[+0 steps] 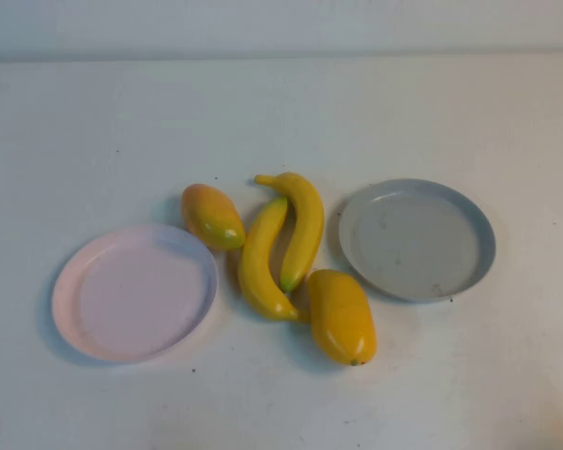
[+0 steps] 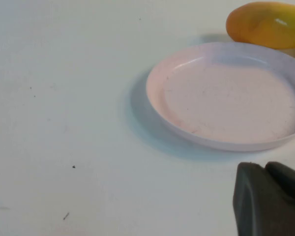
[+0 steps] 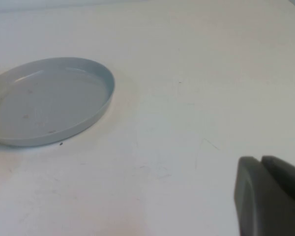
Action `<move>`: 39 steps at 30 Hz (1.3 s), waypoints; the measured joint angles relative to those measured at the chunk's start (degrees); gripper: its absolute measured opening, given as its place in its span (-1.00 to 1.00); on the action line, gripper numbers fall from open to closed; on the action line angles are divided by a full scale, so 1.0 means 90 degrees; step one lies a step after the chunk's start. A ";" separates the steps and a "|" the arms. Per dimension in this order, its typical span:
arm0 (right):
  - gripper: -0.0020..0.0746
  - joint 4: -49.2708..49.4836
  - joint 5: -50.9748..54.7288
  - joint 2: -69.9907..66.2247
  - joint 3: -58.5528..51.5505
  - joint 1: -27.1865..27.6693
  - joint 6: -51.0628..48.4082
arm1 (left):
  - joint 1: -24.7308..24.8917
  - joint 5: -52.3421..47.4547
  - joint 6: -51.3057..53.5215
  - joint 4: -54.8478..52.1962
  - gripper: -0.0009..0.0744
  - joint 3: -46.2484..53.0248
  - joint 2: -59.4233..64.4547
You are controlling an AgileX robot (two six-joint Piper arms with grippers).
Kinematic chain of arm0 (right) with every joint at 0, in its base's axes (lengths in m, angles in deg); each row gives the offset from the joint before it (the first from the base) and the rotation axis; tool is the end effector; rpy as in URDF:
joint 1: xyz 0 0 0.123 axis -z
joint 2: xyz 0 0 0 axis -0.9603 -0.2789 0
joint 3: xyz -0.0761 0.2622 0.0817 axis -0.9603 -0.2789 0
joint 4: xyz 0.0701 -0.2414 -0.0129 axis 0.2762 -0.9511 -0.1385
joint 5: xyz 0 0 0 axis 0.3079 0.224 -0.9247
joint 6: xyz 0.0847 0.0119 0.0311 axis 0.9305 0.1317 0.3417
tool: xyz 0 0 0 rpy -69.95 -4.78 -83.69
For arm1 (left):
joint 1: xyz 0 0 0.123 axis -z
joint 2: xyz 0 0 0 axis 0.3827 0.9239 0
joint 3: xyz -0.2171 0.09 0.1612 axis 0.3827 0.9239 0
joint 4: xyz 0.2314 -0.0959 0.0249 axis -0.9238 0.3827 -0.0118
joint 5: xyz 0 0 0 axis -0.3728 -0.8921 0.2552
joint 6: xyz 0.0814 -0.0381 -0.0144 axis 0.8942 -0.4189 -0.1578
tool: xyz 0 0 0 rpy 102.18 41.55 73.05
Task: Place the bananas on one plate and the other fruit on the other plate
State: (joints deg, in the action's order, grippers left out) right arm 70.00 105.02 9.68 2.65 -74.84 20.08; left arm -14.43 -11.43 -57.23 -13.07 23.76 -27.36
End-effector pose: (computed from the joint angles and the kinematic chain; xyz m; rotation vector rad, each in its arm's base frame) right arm 0.0531 0.0015 0.1743 0.0698 1.8408 0.0868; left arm 0.0519 -0.0083 0.1717 0.2037 1.8611 -0.0599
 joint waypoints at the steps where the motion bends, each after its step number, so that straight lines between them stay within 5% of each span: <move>1: -0.99 0.0000 0.0000 0.0000 0.0000 0.0000 0.0000 | 0.0000 0.0000 0.0000 0.0000 -0.97 0.0000 0.0000; 24: -0.99 0.0000 0.0000 0.0000 0.0000 0.0000 0.0000 | 0.0000 0.0176 -0.0174 0.0351 -0.97 0.0000 0.0000; 39: -0.99 0.0000 0.0000 0.0000 0.0000 0.0000 0.0000 | 0.0000 0.1349 -0.1078 0.3221 -0.97 0.0000 0.0000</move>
State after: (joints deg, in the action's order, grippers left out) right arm 70.00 105.02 9.68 2.65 -74.84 20.08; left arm -14.43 0.71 -66.94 15.91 23.76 -27.36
